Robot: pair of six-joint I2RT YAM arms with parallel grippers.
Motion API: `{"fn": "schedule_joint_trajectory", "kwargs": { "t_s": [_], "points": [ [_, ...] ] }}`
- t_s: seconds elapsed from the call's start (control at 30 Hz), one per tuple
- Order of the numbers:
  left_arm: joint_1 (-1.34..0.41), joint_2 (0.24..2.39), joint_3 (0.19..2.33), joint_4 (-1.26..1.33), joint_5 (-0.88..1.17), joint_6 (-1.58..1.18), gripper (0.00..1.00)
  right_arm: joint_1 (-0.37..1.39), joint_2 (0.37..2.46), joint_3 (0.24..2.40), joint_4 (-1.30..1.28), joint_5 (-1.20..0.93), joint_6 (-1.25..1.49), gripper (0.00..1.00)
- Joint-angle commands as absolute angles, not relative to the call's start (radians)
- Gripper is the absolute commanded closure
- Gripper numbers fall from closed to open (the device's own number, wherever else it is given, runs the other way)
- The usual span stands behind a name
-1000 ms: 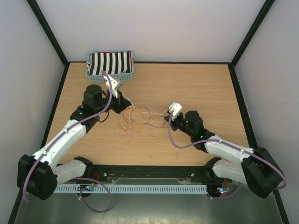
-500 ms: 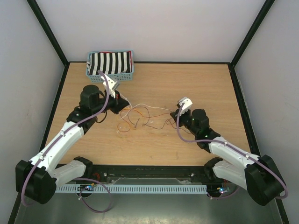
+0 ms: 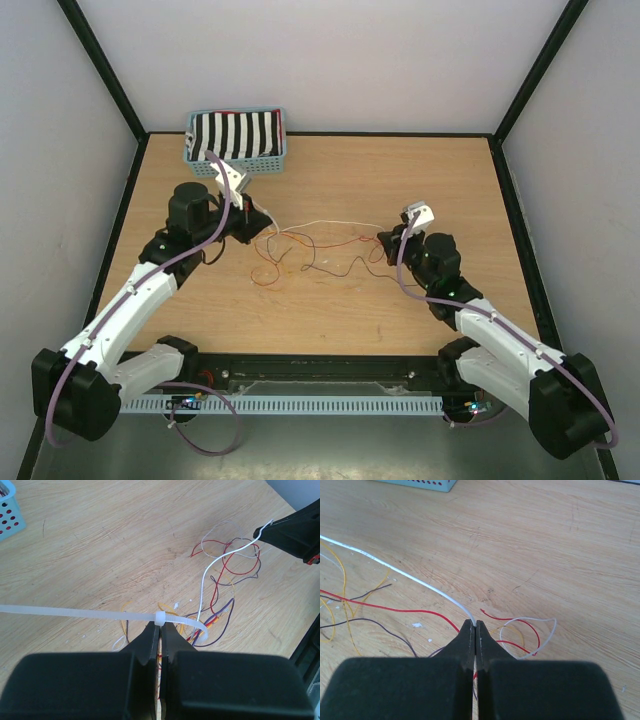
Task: Zip-tie the wires
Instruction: Adjust the cable at the center of the board.
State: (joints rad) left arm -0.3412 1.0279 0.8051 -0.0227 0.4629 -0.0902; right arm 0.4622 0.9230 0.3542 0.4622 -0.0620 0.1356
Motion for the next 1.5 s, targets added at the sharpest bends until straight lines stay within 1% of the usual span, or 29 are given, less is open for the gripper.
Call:
{"fn": "schedule_joint_trajectory", "kwargs": {
  "t_s": [0.0,0.4,1.1,1.17,1.3,1.33,1.37,1.43,1.47],
  "points": [
    [-0.329,1.001,0.844,-0.023,0.453,-0.086,1.0,0.446,0.894,0.336,0.455,-0.011,0.18,1.0],
    [-0.31,0.985,0.851,-0.035,0.454,-0.092,1.0,0.403,0.891,0.329,0.428,0.083,0.25,1.0],
    [-0.288,0.992,0.867,-0.037,0.47,-0.103,1.0,0.331,0.911,0.335,0.383,0.128,0.317,1.0],
    [-0.287,0.992,0.867,-0.035,0.473,-0.105,1.0,0.331,0.916,0.344,0.382,0.097,0.309,1.0],
    [-0.287,1.002,0.875,-0.033,0.485,-0.111,1.0,0.33,0.937,0.361,0.429,-0.078,0.246,1.0],
    [-0.287,1.005,0.877,-0.032,0.489,-0.112,1.0,0.33,0.943,0.369,0.419,-0.091,0.24,0.98],
    [-0.287,1.008,0.879,-0.034,0.491,-0.111,1.0,0.33,0.948,0.375,0.412,-0.096,0.232,0.94],
    [-0.287,1.008,0.881,-0.034,0.492,-0.109,1.0,0.331,0.938,0.377,0.408,-0.099,0.22,0.72],
    [-0.287,1.008,0.883,-0.033,0.49,-0.107,1.0,0.331,0.93,0.376,0.41,-0.104,0.215,0.64]
  ]
}}
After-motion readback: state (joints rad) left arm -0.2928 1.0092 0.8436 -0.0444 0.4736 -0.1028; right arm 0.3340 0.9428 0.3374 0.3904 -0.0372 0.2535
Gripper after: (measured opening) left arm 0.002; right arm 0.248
